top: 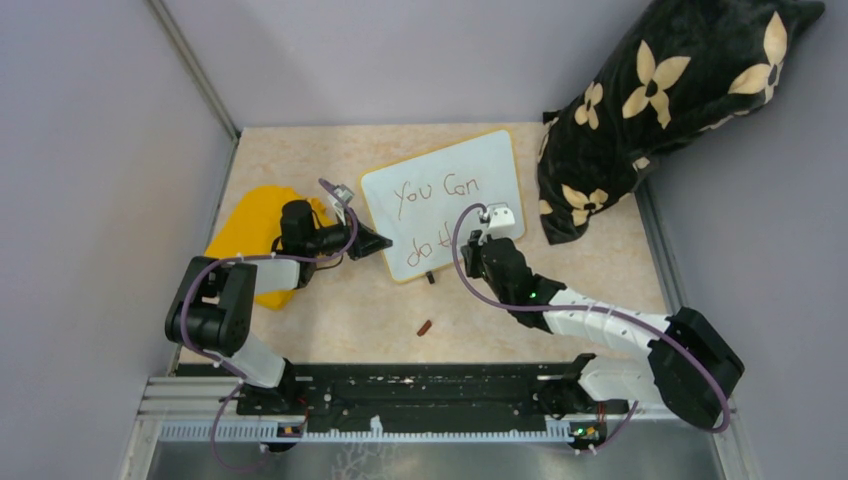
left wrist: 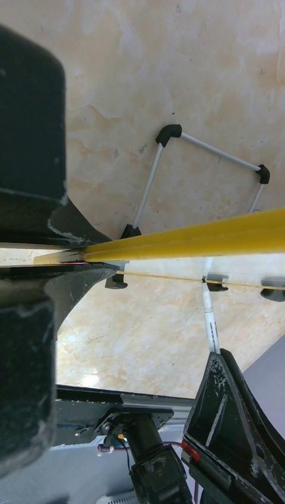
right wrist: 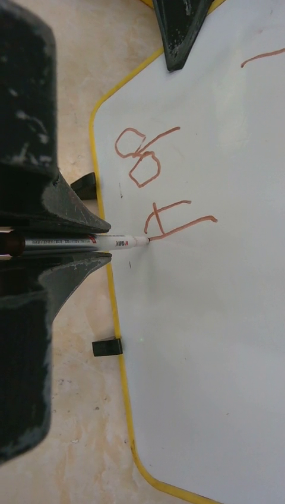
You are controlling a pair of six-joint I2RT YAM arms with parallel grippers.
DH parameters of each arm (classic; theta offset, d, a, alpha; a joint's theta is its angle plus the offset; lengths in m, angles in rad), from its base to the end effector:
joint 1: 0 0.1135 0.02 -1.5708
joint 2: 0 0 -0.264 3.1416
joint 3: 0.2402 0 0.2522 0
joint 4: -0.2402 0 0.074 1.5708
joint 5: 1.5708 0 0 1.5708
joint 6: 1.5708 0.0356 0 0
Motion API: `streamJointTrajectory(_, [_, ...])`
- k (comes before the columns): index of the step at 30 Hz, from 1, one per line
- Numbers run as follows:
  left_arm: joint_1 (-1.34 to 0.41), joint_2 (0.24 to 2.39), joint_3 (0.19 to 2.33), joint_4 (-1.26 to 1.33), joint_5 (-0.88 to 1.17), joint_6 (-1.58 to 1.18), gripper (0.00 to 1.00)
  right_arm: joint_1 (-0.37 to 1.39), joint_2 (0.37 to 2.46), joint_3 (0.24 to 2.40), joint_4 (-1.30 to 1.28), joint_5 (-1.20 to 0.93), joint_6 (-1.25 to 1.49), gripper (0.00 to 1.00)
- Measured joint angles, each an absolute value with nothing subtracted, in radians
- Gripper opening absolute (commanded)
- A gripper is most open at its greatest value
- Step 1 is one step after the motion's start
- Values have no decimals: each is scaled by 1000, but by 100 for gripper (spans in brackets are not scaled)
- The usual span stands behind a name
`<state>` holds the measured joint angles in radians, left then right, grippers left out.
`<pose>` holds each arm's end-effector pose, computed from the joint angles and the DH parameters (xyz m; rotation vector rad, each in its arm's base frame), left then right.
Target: Write a sentence on the whiteboard
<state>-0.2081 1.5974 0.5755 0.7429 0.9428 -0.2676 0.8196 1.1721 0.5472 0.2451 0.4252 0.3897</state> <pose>0.2849 -0.0896 0.1736 0.6273 1.7900 -1.1915 0.1814 0.1728 0.2227 -0.1348 1.9308 0.3975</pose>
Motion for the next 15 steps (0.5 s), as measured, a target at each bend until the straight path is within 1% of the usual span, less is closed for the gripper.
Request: streamJointTrajectory(15, [-210, 1597, 577, 740, 942, -264, 0, 820, 1172, 542, 228, 421, 386, 0])
